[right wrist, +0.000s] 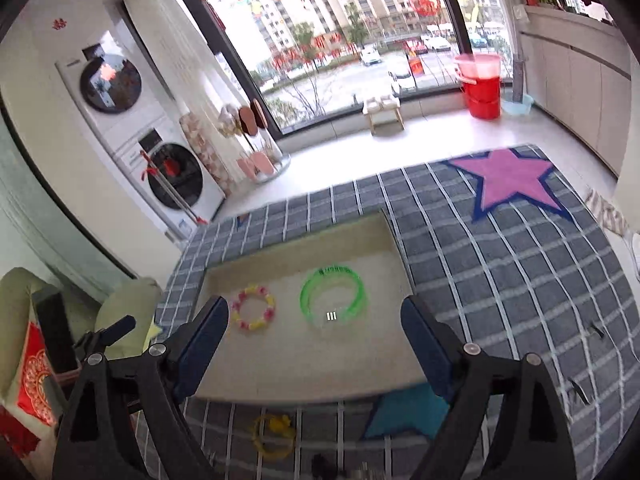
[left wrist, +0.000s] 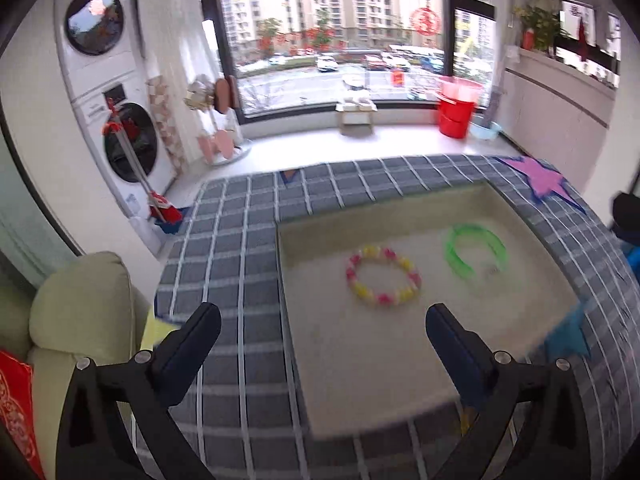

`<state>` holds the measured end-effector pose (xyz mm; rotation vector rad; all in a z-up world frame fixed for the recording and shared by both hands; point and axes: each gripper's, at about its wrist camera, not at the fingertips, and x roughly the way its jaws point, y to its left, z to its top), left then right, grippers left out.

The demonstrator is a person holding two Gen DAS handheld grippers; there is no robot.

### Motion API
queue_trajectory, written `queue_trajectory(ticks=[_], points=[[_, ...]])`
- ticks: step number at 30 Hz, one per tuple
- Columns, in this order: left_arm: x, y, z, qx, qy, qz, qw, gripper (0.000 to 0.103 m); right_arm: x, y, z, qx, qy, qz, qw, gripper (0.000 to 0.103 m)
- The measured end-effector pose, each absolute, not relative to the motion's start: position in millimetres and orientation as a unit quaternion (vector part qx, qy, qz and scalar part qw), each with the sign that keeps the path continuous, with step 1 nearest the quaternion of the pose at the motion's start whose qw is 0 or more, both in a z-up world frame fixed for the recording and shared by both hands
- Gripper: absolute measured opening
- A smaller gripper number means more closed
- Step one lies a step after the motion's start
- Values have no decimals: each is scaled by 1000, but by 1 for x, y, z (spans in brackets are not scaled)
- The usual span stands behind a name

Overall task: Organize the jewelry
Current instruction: 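Grasp the brown bead bracelet with the left tool while the right tool grasps the silver hair clip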

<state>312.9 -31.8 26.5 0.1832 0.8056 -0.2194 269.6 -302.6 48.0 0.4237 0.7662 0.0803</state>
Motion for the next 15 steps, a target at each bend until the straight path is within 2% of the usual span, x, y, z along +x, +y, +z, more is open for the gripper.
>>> queue_trajectory(ticks=[15], points=[[205,27,-7,64,427,-100,896,103,180,-278,-5,158,465,46,870,90]])
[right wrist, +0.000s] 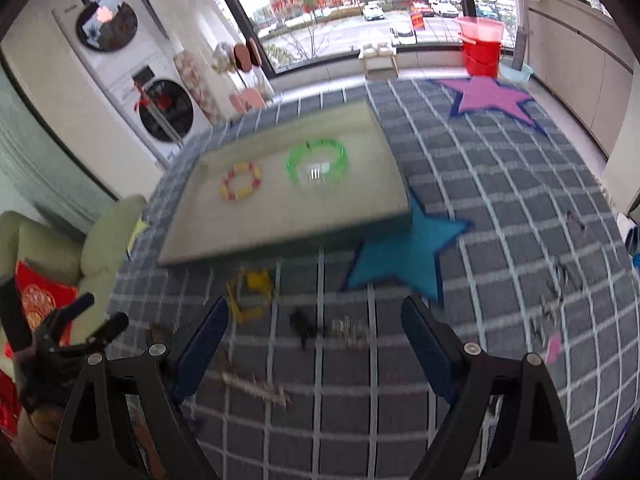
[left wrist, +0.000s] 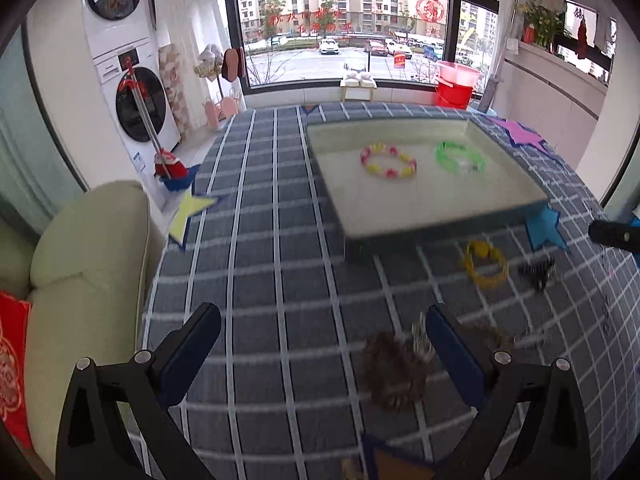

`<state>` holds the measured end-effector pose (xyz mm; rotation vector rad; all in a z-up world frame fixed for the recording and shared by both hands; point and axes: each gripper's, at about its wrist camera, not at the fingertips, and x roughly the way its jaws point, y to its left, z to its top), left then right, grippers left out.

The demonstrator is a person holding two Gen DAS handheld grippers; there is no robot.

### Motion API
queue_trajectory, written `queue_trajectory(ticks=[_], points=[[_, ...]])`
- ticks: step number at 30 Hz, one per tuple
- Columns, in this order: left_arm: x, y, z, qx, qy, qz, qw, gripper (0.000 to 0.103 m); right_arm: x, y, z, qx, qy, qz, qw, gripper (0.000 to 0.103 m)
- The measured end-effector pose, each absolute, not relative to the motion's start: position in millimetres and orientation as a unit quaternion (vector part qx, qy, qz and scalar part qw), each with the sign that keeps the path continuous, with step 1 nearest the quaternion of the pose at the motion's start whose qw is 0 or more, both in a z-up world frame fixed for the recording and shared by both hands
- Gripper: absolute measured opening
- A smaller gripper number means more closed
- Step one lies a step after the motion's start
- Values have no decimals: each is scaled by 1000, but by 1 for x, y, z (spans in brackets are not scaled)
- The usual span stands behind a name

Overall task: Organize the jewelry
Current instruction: 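Grasp the brown bead bracelet with the left tool while the right tool grasps the silver hair clip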

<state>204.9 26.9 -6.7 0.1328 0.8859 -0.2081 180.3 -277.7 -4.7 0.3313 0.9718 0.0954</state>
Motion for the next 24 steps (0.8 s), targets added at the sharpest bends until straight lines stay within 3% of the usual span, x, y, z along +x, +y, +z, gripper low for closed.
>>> queue_trajectory(ticks=[21,24], points=[[193,27,-45,52,470,-127,872,102,153,-195,-52,18,511,125,850,90],[196,23,-49,52,477,-133,867,92,158,-185,-56,-15,515,129,847,90]])
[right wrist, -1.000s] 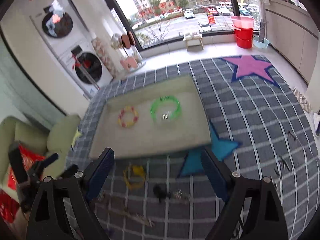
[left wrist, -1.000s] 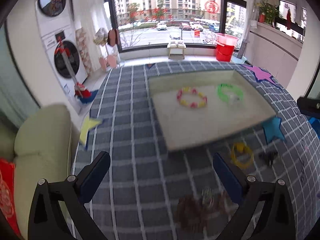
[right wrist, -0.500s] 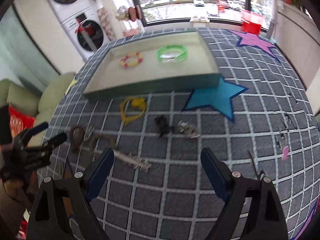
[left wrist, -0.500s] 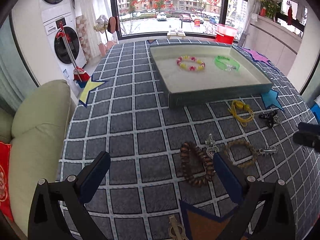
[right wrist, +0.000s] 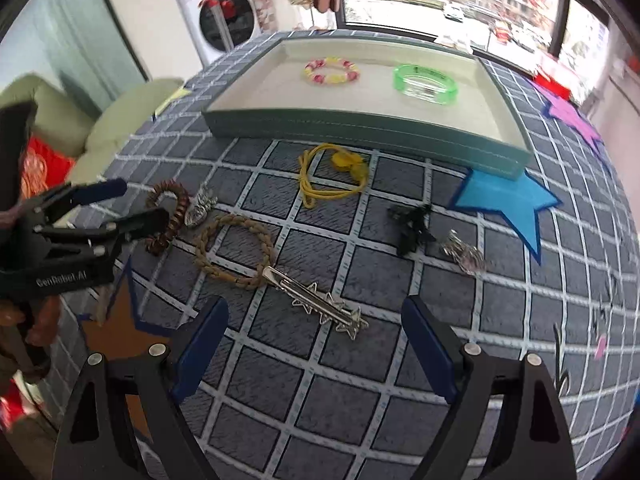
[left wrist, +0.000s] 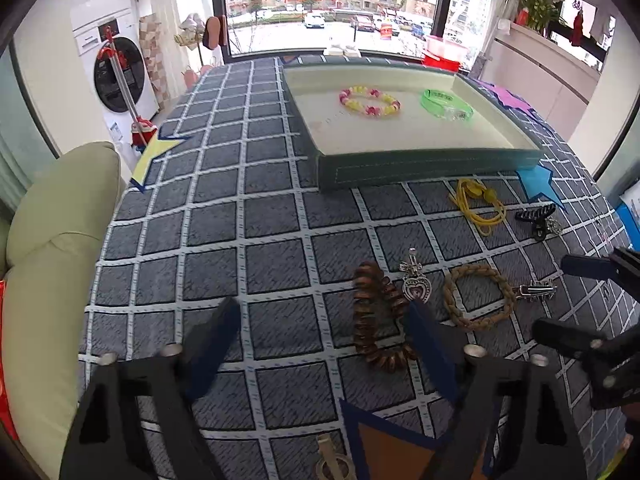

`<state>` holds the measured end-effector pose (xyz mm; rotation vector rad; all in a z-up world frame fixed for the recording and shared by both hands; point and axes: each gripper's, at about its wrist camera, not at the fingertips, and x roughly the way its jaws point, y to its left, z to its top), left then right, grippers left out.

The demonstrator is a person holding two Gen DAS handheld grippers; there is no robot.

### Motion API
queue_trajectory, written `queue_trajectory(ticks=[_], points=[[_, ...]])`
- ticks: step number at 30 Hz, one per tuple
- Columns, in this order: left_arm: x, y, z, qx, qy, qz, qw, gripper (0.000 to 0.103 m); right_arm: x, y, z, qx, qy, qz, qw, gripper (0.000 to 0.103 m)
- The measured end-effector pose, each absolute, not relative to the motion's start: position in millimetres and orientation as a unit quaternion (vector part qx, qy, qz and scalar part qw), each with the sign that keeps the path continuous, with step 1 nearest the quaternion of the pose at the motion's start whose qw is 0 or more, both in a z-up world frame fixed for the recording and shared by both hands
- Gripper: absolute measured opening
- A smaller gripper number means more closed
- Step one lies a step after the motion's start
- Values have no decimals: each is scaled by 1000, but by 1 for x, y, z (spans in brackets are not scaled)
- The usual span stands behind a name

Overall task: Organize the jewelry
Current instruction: 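Grasp the brown bead bracelet with the left tool while the right tool grasps the silver hair clip, then carry the brown bracelet and silver clip into the tray and release both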

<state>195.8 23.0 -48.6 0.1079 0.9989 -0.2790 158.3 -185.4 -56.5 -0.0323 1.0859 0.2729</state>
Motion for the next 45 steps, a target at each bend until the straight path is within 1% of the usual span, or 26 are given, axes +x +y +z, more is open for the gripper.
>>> queue_trajectory(ticks=[3,5,7,8,12,14,15,16,17,18,19,20,21,28,34,45], points=[[197,22,-50,45,478,-137,867,92,163,-178,-63,-43,519,131,843,89],[197,21,-49,43,476,-143,867,83,164,-174,-66,-57,517,125,845,87],[196,20,-49,45,476,-145,866,83,164,-172,-67,-70,513,122,847,79],[196,19,-48,48,475,-147,866,80,163,-170,-66,-69,512,125,847,77],[195,17,-47,49,475,-159,864,70,161,-165,-64,-76,512,131,846,62],[193,16,-46,48,476,-166,862,55,159,-164,-63,-75,512,130,846,53],[193,15,-47,50,478,-169,860,49,159,-164,-62,-74,513,128,846,46],[193,14,-48,52,482,-171,858,38,159,-164,-61,-72,513,127,846,38],[194,12,-51,54,486,-175,855,28,159,-163,-61,-68,514,126,846,38],[192,11,-51,58,482,-175,856,26,158,-164,-61,-67,515,125,845,38],[191,11,-51,62,480,-177,857,25,158,-163,-61,-68,515,125,845,34],[190,10,-51,65,478,-180,857,25,157,-164,-61,-67,513,124,846,24],[189,10,-50,66,476,-181,858,25,156,-165,-60,-61,512,124,848,18],[184,13,-39,55,466,-189,863,25,154,-189,-55,8,513,108,851,18],[178,19,-21,38,448,-198,871,25,147,-204,-41,47,501,106,858,18],[185,25,25,13,403,-199,893,25,154,-223,9,79,461,110,877,18]])
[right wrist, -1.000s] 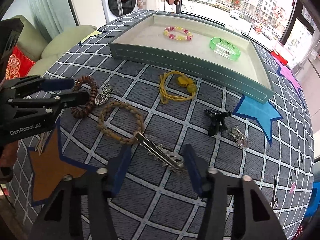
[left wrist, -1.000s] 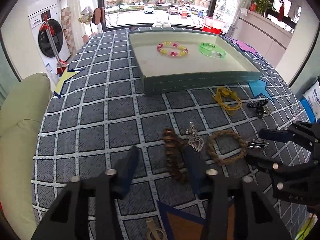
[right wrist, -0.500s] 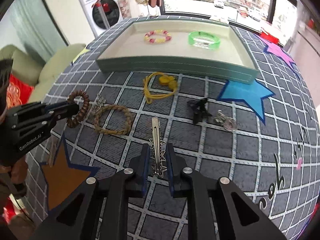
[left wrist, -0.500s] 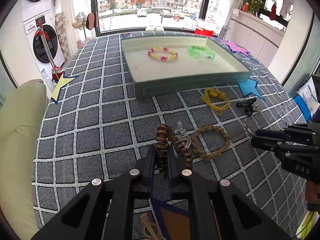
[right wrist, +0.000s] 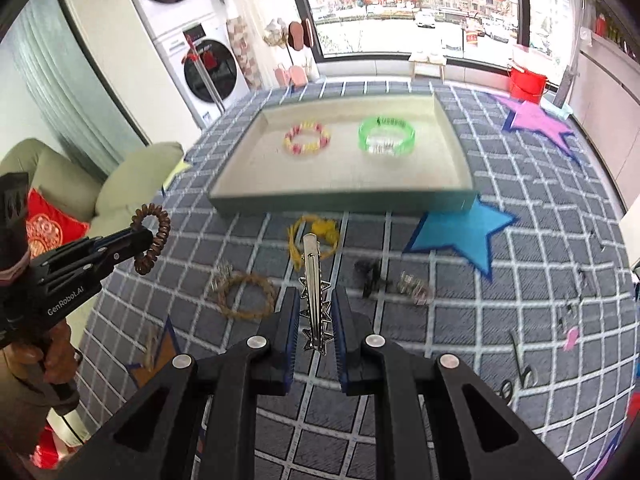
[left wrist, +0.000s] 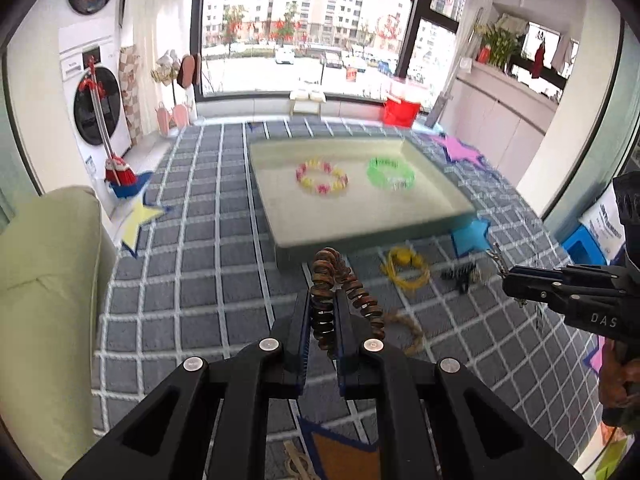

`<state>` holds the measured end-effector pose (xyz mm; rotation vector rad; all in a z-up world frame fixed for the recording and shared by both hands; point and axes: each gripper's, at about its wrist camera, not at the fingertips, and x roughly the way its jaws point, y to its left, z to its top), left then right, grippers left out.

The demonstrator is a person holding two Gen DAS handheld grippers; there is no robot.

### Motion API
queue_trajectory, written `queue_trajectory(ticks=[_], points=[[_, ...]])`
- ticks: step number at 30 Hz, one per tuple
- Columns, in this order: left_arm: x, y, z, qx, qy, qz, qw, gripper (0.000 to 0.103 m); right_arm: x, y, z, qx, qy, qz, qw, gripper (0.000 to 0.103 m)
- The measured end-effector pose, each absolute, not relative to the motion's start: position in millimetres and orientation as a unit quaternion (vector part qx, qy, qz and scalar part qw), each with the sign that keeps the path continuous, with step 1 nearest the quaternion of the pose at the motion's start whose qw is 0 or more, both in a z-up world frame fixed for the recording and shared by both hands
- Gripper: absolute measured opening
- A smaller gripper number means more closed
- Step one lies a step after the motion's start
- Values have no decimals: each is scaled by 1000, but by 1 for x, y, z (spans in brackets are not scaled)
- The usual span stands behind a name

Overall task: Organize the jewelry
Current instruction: 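Carry the brown bracelet and silver clip into the tray and release both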

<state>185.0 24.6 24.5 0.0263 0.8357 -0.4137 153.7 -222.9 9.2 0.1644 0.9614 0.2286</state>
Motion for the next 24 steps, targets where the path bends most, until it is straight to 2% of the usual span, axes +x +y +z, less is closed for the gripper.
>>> queue_trajectory(ticks=[15,24], points=[[245,6,59,19,378,-198,904,25,223,-257,47,101,441,83,888,18],[301,-21,33,43,408,-187,892,25,283,-280,25,124,462,48,877,18]])
